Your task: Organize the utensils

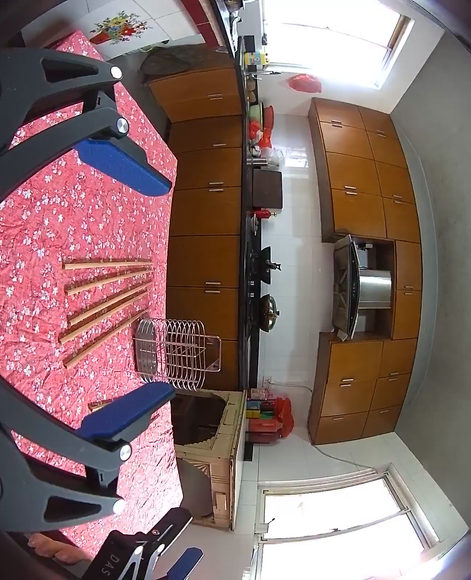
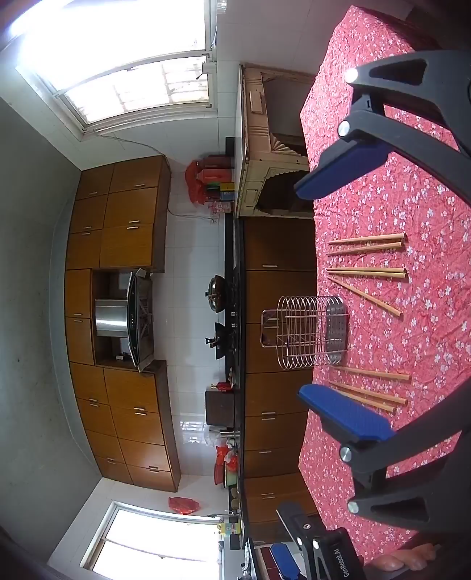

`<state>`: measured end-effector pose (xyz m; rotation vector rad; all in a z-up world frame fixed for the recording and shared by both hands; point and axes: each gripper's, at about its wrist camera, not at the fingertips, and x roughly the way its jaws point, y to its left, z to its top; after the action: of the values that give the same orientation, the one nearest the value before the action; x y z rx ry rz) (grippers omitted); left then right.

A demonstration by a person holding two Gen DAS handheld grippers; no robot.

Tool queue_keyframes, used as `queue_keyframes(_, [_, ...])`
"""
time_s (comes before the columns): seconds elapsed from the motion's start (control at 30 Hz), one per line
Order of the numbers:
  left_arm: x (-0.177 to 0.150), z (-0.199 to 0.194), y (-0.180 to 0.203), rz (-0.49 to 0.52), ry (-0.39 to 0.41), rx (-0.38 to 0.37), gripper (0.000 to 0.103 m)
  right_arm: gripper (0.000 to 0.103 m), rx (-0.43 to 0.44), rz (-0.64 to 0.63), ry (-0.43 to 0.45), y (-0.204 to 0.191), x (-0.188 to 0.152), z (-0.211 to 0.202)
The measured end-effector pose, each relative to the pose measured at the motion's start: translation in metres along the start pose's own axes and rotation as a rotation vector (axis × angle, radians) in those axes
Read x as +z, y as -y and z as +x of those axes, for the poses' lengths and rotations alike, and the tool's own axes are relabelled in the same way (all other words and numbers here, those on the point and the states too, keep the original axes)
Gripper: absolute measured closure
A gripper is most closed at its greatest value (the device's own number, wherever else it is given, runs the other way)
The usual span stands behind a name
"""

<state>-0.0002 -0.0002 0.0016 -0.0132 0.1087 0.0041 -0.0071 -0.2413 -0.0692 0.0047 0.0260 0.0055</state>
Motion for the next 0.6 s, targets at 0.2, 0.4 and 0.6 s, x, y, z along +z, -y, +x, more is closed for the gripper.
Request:
queue_keyframes(0.2, [-0.0014,0.001,-0.0027,-0.002,0.0,-0.004,0.002,0.004,0.0,0.001,-0.001,-0.0003,-0.0006,0.0001])
queue_keyframes(0.4, [-0.0014,0.001,-0.0029,-0.002,0.0,-0.003,0.002,0.004,-0.001,-0.001,-0.002,0.0002,-0.0007,-0.0001])
queue_keyframes(0.6, [-0.0021,0.0015,-0.0025,-0.001,0.0,-0.001,0.002,0.004,-0.001,0.003,-0.003,-0.0021,-0.0034,0.0022])
